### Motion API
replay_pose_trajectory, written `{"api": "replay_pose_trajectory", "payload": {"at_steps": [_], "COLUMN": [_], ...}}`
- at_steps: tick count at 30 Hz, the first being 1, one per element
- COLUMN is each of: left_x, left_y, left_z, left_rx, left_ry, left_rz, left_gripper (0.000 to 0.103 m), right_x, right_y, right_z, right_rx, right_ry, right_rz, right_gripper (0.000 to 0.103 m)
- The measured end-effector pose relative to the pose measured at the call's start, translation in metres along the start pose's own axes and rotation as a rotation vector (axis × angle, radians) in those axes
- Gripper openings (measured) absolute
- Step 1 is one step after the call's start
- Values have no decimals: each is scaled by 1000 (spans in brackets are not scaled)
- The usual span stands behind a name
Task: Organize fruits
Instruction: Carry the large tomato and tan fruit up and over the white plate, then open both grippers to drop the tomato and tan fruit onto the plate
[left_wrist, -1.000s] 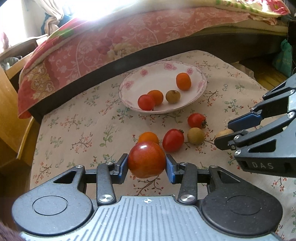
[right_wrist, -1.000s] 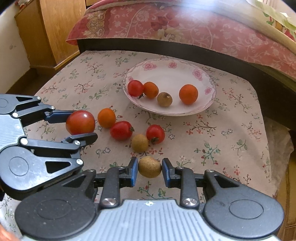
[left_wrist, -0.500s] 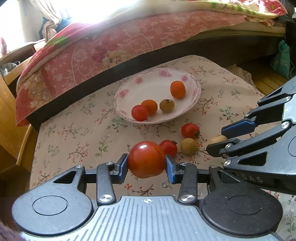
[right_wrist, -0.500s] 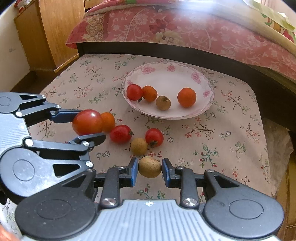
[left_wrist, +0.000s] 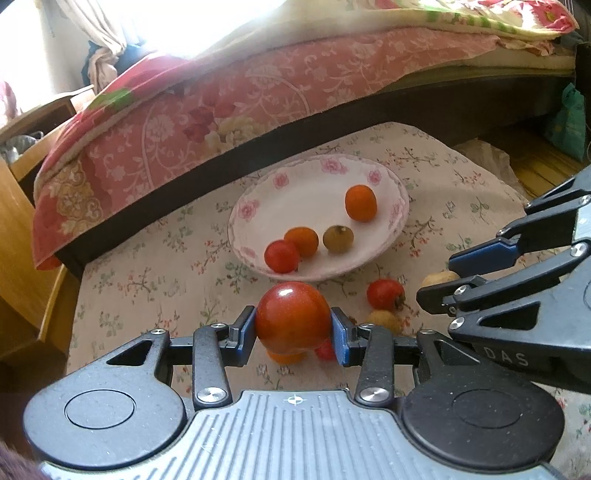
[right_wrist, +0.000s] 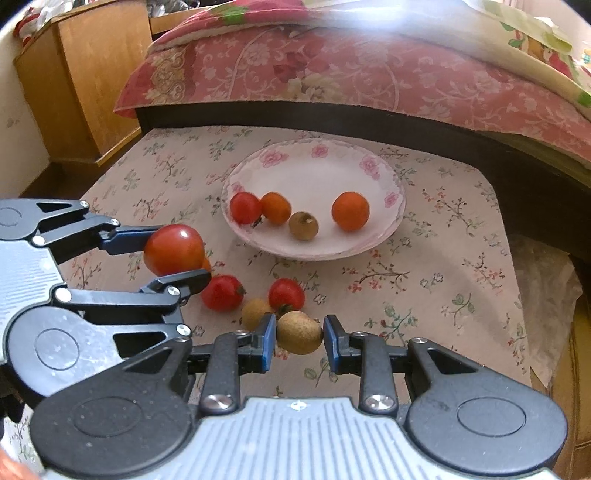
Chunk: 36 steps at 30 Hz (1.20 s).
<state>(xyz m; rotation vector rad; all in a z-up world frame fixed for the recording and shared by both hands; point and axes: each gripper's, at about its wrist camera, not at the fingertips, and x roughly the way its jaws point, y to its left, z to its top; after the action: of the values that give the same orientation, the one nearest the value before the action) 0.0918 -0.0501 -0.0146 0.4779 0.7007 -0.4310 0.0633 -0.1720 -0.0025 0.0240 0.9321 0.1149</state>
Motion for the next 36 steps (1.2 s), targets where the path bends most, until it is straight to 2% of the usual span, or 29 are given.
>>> {"api": "replay_pose_trajectory", "payload": {"at_steps": [16, 36], "left_x": [32, 66], "left_y": [7, 17], "left_z": [37, 48], "left_rx": [-20, -40], "left_ry": [-20, 21], "left_rz": [45, 62], "left_gripper": [50, 50], "right_x": [19, 52], "right_y": [-21, -24], "right_z": [37, 57], "right_rx": [28, 11], "right_ry": [-40, -40], "right_rz": [-45, -77], "right_gripper": [31, 31]}}
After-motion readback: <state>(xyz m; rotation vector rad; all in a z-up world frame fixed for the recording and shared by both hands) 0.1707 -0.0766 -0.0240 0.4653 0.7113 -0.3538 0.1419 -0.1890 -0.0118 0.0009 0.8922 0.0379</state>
